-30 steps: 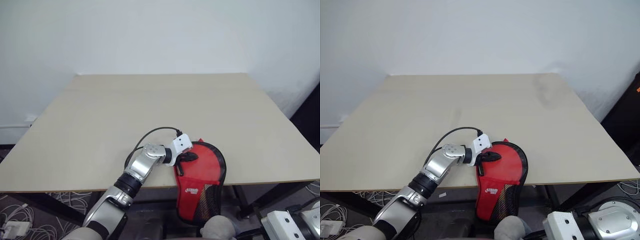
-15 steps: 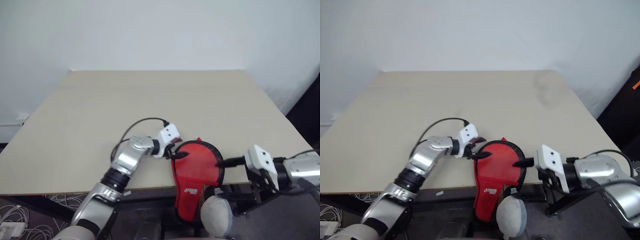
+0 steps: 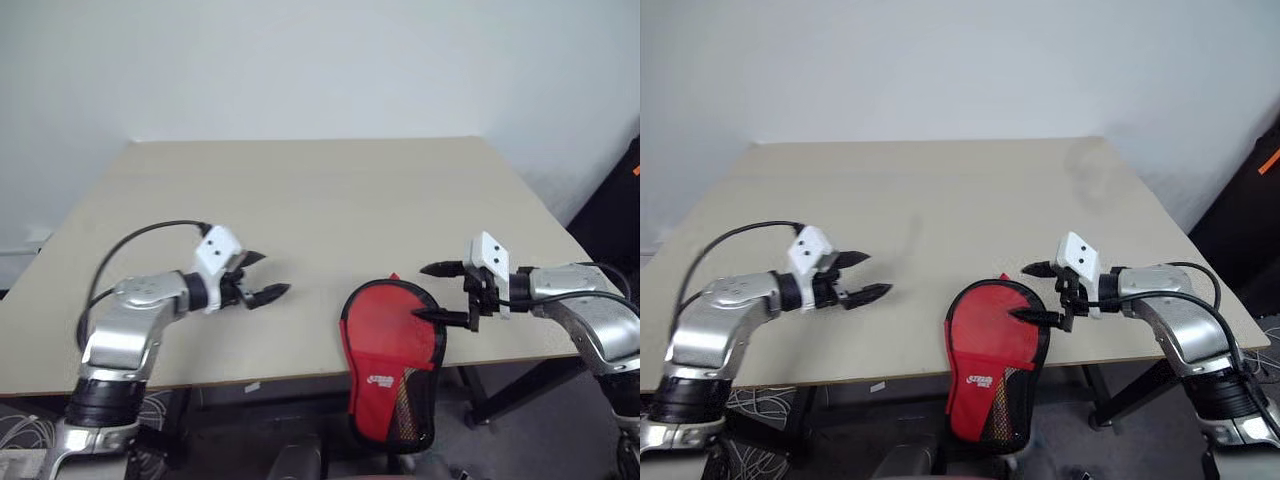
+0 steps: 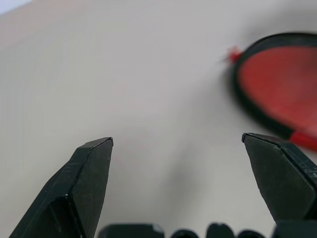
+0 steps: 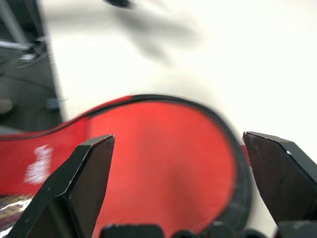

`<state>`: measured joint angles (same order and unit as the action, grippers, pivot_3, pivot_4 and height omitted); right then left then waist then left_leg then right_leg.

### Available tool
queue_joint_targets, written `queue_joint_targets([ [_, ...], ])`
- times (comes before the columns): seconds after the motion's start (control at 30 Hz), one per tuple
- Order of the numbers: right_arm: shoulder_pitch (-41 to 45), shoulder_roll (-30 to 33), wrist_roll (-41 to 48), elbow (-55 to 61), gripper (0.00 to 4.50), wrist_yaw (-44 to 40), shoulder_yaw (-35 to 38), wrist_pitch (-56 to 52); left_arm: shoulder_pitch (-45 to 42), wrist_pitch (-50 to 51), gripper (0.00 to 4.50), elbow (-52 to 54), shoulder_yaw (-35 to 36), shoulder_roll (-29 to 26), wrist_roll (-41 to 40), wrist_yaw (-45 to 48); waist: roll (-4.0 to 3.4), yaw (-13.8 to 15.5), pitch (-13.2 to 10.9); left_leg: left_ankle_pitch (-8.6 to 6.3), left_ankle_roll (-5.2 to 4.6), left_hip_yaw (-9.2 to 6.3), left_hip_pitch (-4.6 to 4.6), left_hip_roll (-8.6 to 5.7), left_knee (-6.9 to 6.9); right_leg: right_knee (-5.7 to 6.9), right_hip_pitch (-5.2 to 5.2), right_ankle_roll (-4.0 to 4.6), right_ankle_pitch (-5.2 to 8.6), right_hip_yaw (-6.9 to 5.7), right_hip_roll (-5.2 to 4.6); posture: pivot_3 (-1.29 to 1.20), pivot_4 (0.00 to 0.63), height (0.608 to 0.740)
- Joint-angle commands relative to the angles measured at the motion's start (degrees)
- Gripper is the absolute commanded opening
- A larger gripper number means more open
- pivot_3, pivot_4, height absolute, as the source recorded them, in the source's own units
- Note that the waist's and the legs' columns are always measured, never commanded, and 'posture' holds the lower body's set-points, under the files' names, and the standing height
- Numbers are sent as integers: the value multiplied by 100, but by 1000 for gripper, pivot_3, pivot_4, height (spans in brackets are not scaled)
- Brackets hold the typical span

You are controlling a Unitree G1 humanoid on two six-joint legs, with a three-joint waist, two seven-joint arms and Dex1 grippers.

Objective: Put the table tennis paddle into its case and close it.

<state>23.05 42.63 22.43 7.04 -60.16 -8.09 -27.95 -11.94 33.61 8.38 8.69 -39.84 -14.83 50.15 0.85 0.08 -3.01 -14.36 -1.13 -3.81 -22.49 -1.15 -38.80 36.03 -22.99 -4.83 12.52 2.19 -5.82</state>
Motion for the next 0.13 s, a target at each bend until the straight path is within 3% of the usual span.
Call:
queue_joint_targets([
  [0.03, 404, -342, -243, -498, 4500, 383, 156, 326, 780, 223, 4442, 423, 855, -38, -123, -477, -5, -26, 2, 0, 0, 0, -1, -1, 1, 2, -2, 0, -1, 0, -1, 0, 0, 698],
  [0.13, 448, -619, -323, -635, 4500, 553, 142, 376, 1274, 326, 4442, 741, 1031, 58, -244, -647, -5, -51, 2, 1, 3, 3, -8, -2, 16, 5, -22, 23, -16, 8, -1, 0, 0, 698],
])
